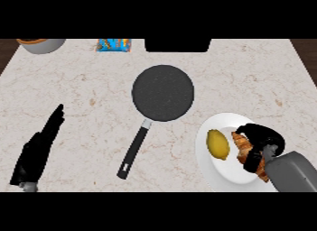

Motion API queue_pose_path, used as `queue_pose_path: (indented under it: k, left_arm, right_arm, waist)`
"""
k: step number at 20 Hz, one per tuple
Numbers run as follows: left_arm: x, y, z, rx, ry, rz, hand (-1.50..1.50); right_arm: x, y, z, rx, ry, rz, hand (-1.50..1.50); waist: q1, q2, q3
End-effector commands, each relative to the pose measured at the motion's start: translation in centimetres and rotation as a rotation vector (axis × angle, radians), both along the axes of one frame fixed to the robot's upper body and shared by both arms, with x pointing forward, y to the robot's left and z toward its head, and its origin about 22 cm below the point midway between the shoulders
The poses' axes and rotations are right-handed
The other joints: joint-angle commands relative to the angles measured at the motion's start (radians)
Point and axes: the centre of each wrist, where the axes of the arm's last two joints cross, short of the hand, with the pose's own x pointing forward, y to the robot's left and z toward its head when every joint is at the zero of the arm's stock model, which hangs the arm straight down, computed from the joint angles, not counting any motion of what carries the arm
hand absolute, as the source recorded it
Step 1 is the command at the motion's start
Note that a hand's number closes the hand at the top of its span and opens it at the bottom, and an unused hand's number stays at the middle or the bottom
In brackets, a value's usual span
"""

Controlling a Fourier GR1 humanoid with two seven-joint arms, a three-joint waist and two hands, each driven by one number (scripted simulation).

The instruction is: Pick the croissant from the plate and place it in the pan

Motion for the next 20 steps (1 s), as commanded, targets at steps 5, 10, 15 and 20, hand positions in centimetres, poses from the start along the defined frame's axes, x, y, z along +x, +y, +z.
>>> queue_pose_path:
  k: [5,10,15,20]
  left_arm:
    - [-1.7,-0.6,0.1,0.009,0.007,-0.008,0.00]
    - [-0.6,-0.7,0.6,0.008,0.008,0.021,0.00]
    - [0.5,0.8,0.1,0.007,0.005,0.002,0.00]
    - [-0.2,-0.4,-1.3,0.006,0.007,0.022,0.00]
  right_arm:
    - [0.7,0.8,-1.0,0.115,0.031,-0.047,1.50]
    - [-0.9,-0.7,-0.7,0.088,-0.126,-0.229,1.50]
    - [-1.6,-0.9,-1.4,0.063,-0.255,-0.321,1.50]
    - [-0.1,-1.9,2.9,-0.066,-0.577,-0.301,1.50]
  waist:
    - [0.008,0.006,0.007]
    - [-0.001,0.004,0.007]
    - [-0.003,0.006,0.007]
    - [-0.003,0.005,0.006]
